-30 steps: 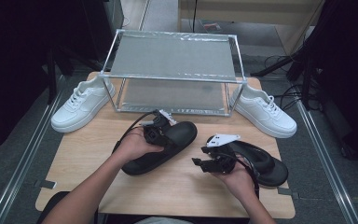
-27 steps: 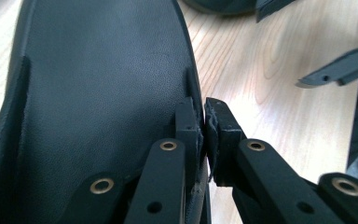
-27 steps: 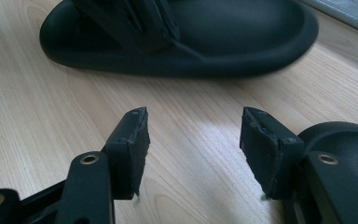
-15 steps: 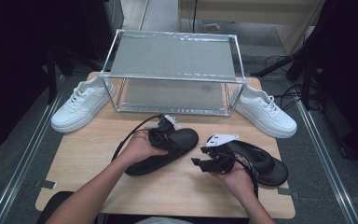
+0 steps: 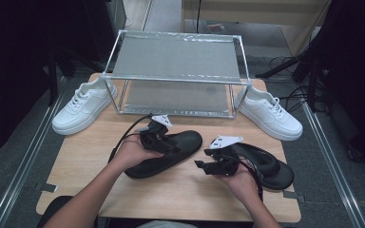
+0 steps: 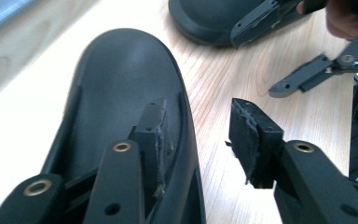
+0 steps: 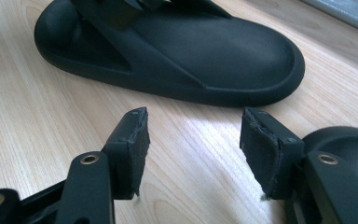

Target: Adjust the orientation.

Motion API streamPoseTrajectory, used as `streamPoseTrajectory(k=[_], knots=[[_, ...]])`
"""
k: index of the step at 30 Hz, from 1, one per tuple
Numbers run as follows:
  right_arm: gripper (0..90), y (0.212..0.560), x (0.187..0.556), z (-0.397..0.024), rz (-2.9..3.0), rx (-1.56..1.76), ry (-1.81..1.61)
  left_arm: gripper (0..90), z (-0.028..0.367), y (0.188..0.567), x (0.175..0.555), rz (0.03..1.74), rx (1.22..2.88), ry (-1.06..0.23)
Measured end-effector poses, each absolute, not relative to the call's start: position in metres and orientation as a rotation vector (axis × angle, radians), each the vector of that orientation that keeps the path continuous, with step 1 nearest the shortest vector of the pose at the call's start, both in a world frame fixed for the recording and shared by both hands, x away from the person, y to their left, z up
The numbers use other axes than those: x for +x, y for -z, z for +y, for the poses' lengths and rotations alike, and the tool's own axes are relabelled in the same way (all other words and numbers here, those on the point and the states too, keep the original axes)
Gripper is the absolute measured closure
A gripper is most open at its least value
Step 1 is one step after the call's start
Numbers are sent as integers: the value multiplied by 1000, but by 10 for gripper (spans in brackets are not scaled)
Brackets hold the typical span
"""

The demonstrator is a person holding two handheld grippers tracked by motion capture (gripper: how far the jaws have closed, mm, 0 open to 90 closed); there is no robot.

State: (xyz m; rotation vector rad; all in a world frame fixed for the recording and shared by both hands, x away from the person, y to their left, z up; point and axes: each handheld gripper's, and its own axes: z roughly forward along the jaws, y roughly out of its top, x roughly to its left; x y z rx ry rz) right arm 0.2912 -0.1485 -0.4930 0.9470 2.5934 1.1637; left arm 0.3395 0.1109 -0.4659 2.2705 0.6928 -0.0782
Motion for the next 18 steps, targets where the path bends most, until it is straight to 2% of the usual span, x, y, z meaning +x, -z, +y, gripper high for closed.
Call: streamPoseTrajectory(k=[8,13,16,17,18], knots=[[438,492,296,-142,2607,919,-1176,397,133,463,324,739,2252,4],[438,491,299,-137,2617,898,-1182,411,148,462,313,738,2211,-14],[438,491,301,-135,2620,889,-1190,472,153,462,309,720,2196,-13],[440,491,301,-134,2624,890,-1188,486,158,464,309,740,2190,62],[441,491,302,-133,2624,881,-1193,494,160,464,308,777,2200,79]])
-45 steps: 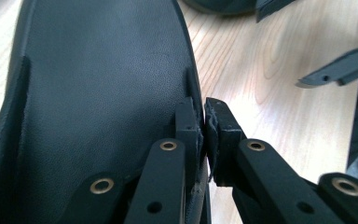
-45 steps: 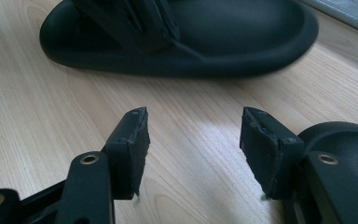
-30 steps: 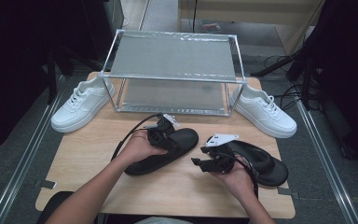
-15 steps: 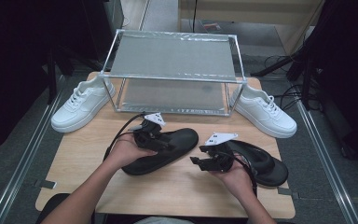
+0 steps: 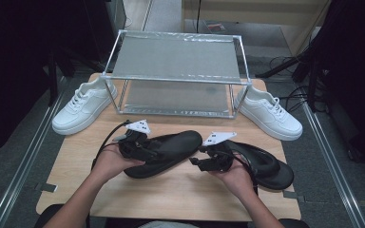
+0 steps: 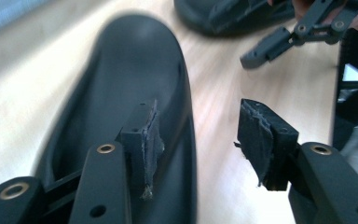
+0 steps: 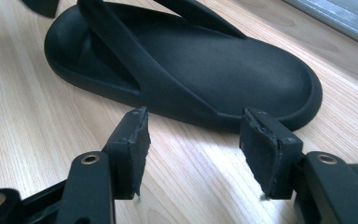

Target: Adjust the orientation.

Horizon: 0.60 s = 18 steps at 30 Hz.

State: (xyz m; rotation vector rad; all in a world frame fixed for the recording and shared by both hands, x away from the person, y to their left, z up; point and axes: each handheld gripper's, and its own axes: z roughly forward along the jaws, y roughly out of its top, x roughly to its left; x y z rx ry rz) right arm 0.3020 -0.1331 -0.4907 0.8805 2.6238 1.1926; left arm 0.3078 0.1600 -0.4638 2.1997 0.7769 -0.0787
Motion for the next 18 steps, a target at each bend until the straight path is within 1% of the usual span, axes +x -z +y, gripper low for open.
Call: streamPoseTrajectory(k=[2,3,4,5,6,7,8,9,10,11,12,13,14,15,16,17,18], knots=[[441,491,302,-132,2628,883,-1188,581,162,464,306,801,2213,70],[443,491,303,-132,2627,874,-1193,581,164,464,303,806,2221,28],[444,491,303,-131,2627,877,-1196,609,167,463,301,797,2220,-4],[452,491,305,-129,2628,867,-1192,667,169,462,298,796,2207,-24],[458,491,305,-128,2629,872,-1193,697,175,459,295,798,2176,-56],[473,490,305,-128,2630,866,-1193,749,175,459,295,798,2176,-56],[473,490,305,-128,2630,866,-1193,749,177,458,293,810,2158,-54],[496,490,306,-128,2630,862,-1194,802,180,457,293,833,2147,-42],[562,490,307,-127,2624,873,-1207,824,182,457,291,868,2136,-41],[644,489,307,-127,2617,889,-1215,868,186,460,289,880,2154,-69],[644,489,307,-127,2617,889,-1215,898,186,460,289,880,2154,-69],[765,487,309,-128,2582,914,-1256,900,189,465,289,902,2179,-59],[765,487,309,-128,2582,914,-1256,900,189,465,289,902,2179,-59],[856,486,313,-128,2568,918,-1280,900,191,468,287,912,2185,-46],[856,486,313,-128,2568,918,-1280,900,191,468,287,912,2185,-46],[900,488,317,-124,2574,903,-1256,900,192,470,285,908,2194,-49],[900,489,319,-123,2582,903,-1242,900,192,470,284,907,2186,-48]])
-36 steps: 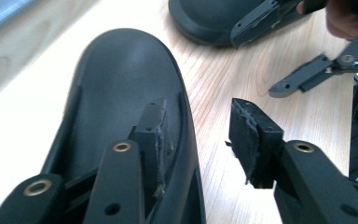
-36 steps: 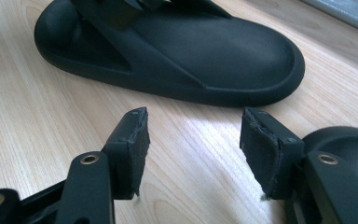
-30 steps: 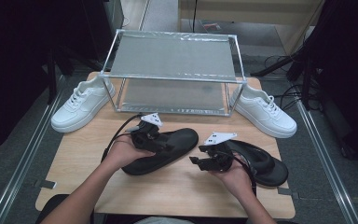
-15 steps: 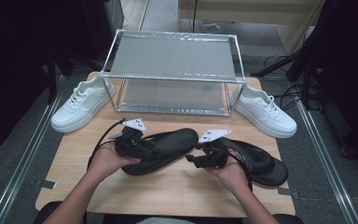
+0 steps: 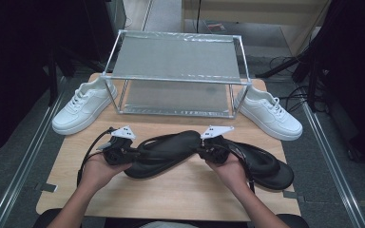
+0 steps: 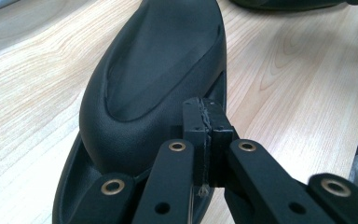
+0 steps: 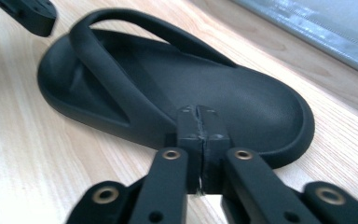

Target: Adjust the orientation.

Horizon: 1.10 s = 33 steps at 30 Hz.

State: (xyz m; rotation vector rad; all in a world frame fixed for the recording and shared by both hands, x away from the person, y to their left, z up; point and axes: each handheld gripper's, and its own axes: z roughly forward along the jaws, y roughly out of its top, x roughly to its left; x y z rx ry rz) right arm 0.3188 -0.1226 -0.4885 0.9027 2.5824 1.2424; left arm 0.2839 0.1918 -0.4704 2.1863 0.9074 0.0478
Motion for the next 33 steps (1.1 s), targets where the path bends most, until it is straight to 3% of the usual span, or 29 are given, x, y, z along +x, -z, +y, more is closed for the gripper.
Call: streamPoseTrajectory(k=[14,33], knots=[[900,506,331,-95,2631,837,-1139,900,182,489,293,884,2264,-16],[900,507,323,-85,2671,820,-1141,891,196,492,304,928,2213,-30]])
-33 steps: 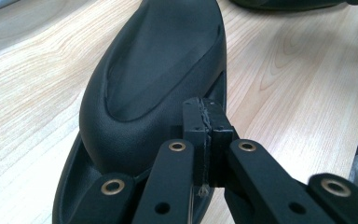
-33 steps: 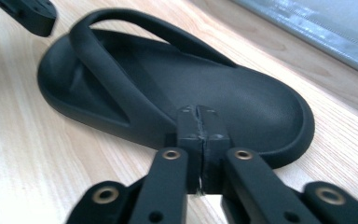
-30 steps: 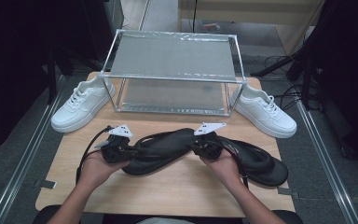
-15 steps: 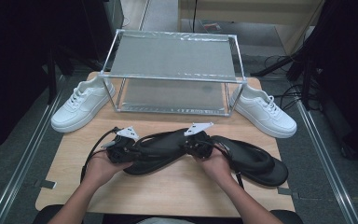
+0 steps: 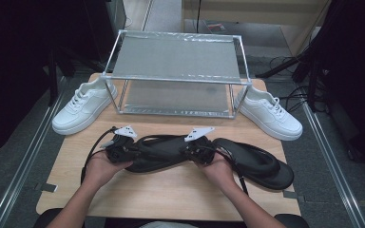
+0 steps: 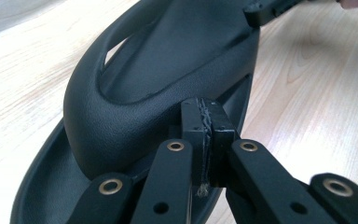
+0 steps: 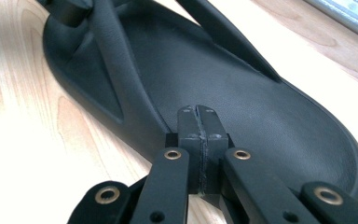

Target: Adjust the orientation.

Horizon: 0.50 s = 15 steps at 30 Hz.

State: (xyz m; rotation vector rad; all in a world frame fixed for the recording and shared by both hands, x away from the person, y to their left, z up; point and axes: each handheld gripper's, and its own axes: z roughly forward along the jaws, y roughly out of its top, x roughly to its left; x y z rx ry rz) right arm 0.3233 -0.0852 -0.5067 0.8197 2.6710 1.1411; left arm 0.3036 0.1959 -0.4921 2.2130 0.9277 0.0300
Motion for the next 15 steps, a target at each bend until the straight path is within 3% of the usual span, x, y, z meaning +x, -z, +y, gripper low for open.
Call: streamPoseTrajectory(k=[15], knots=[[900,506,311,-79,2705,791,-1142,891,199,495,318,955,2174,-47]])
